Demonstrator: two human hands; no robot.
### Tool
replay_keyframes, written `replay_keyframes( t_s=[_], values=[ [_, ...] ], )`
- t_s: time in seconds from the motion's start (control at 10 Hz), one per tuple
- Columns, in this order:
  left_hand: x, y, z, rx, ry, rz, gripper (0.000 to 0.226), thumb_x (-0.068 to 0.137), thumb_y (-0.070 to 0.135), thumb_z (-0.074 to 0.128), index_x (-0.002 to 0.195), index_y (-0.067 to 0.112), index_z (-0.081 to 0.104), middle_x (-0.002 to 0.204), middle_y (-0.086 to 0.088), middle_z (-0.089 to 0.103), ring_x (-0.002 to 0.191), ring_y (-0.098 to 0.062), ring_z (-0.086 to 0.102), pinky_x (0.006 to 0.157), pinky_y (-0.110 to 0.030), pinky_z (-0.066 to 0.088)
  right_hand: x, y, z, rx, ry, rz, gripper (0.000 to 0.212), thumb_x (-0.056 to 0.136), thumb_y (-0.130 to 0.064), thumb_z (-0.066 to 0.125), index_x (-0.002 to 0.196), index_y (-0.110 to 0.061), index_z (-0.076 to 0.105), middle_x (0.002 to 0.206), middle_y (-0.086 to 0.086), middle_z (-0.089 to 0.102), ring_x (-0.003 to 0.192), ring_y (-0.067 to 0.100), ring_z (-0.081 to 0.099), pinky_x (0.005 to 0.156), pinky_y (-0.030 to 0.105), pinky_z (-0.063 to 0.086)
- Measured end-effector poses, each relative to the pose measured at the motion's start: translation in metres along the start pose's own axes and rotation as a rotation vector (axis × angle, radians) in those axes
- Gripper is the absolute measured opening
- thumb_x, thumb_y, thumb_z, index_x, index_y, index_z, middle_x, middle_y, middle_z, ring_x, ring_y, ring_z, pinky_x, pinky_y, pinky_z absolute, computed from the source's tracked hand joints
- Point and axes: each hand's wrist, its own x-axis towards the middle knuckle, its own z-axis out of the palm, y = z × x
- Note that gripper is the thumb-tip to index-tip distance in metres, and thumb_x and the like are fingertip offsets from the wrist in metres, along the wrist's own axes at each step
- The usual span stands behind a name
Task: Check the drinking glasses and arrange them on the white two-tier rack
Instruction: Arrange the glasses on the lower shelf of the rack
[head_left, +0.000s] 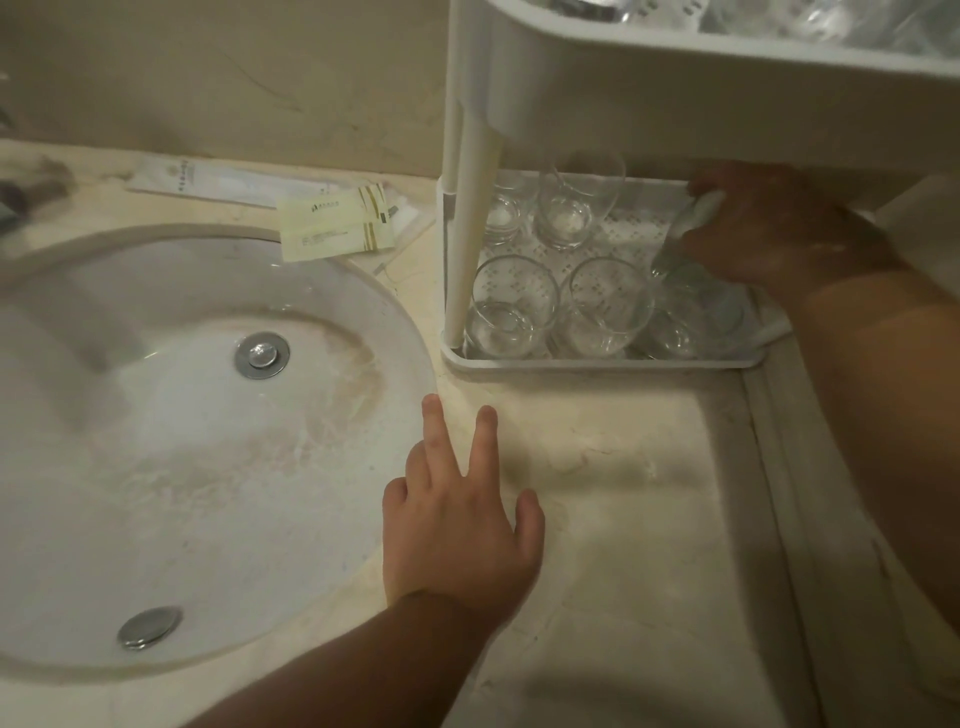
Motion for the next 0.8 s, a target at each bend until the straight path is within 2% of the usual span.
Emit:
replay_keyframes(
  t_s=[0.1,0.2,0.4,0.5,0.6,0.7,0.8],
  values=[
    [0.000,0.000,0.000,0.000,-0.002,-0.001,0.075,0.084,0.057,0.042,0.152,0.027,0.031,0.160,-0.022,0.024,0.122,-0.033,0.050,0.087,-0.048,0.047,0.000,-0.006,-0.001,-0.001,-0.017,-0.017,0.055,0.085,-0.036,0.070,0.136,-0.025,0.054,0.141,0.007,0.053,0.130,0.031,0.047,0.104,0.033,0.037],
    [0.000,0.000,0.000,0.002,0.000,0.001,0.075,0.085,0.056,0.042,0.152,0.027,0.031,0.160,-0.022,0.024,0.121,-0.033,0.051,0.087,-0.048,0.047,0.001,-0.012,-0.001,0.005,-0.047,-0.006,0.067,0.081,-0.050,0.070,0.139,-0.024,0.051,0.140,0.007,0.055,0.128,0.032,0.049,0.102,0.034,0.038],
    [0.000,0.000,0.000,0.000,0.007,0.002,0.075,0.085,0.056,0.043,0.152,0.026,0.032,0.159,-0.022,0.025,0.121,-0.033,0.051,0.087,-0.047,0.047,0.002,-0.027,0.006,-0.024,-0.059,-0.013,0.071,0.079,-0.057,0.069,0.132,-0.011,0.056,0.136,0.009,0.058,0.126,0.031,0.052,0.100,0.034,0.041],
    [0.000,-0.001,0.000,-0.002,0.008,0.003,0.075,0.084,0.056,0.044,0.152,0.026,0.033,0.159,-0.023,0.026,0.120,-0.034,0.052,0.086,-0.047,0.047,-0.001,-0.031,0.006,-0.025,-0.034,-0.033,0.063,0.080,-0.050,0.071,0.128,-0.011,0.057,0.131,0.011,0.060,0.122,0.032,0.054,0.096,0.033,0.043],
    [0.000,-0.001,0.000,-0.008,0.010,0.002,0.075,0.084,0.056,0.043,0.152,0.026,0.032,0.159,-0.022,0.025,0.121,-0.033,0.051,0.087,-0.047,0.048,-0.007,-0.034,0.002,-0.017,-0.034,-0.058,0.061,0.082,-0.035,0.071,0.136,-0.014,0.052,0.136,0.012,0.056,0.126,0.032,0.051,0.101,0.034,0.041],
    [0.000,0.000,0.000,-0.011,0.015,0.005,0.075,0.084,0.056,0.043,0.152,0.027,0.032,0.160,-0.022,0.024,0.123,-0.033,0.050,0.088,-0.047,0.048,-0.015,-0.036,-0.004,0.045,-0.058,-0.073,0.063,0.086,-0.022,0.070,0.141,-0.008,0.045,0.139,0.018,0.052,0.126,0.037,0.049,0.101,0.037,0.039],
    [0.000,0.000,0.000,-0.013,0.019,0.005,0.075,0.084,0.056,0.043,0.152,0.027,0.032,0.160,-0.022,0.025,0.123,-0.032,0.051,0.088,-0.046,0.047,-0.019,-0.041,-0.009,0.040,-0.076,-0.112,0.060,0.089,-0.020,0.068,0.142,-0.007,0.044,0.140,0.020,0.050,0.127,0.037,0.047,0.100,0.037,0.038]
  ],
)
